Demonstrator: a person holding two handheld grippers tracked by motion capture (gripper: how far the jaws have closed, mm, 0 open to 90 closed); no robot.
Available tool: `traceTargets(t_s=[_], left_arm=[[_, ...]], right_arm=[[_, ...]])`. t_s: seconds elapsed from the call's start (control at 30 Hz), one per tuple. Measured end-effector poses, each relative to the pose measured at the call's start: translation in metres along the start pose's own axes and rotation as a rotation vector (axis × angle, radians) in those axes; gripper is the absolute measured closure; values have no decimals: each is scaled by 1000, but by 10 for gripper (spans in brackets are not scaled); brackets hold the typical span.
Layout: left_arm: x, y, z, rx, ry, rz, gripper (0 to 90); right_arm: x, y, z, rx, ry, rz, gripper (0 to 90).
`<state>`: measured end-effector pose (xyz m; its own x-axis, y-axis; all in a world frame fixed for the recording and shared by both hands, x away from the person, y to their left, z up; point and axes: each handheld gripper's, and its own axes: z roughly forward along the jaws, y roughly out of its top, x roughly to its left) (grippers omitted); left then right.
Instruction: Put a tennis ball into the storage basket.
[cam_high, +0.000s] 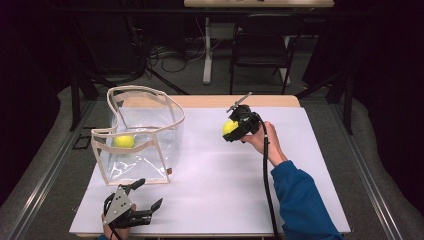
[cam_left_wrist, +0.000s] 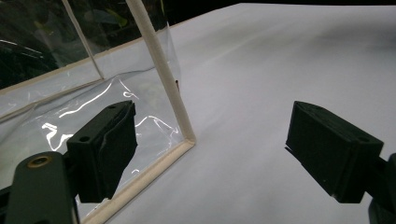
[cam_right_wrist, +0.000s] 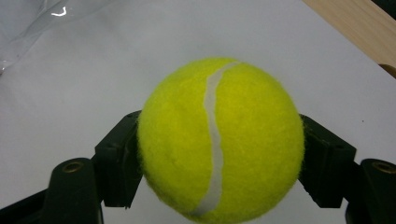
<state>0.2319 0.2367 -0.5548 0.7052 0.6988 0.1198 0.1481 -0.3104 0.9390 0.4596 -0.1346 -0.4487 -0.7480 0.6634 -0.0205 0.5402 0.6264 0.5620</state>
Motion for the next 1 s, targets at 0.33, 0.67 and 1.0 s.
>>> traceTargets(t_s=[0.33, 0.67, 1.0], left_arm=[[0, 0, 1, 5, 0, 3, 159], [0, 0, 0, 2, -1, 0, 159], [1, 0, 1, 5, -2, 1, 159]], right_arm=[[5, 12, -1, 2, 2, -26, 263], [10, 23, -6, -17, 6, -45, 264], [16, 30, -8, -15, -1, -72, 263]])
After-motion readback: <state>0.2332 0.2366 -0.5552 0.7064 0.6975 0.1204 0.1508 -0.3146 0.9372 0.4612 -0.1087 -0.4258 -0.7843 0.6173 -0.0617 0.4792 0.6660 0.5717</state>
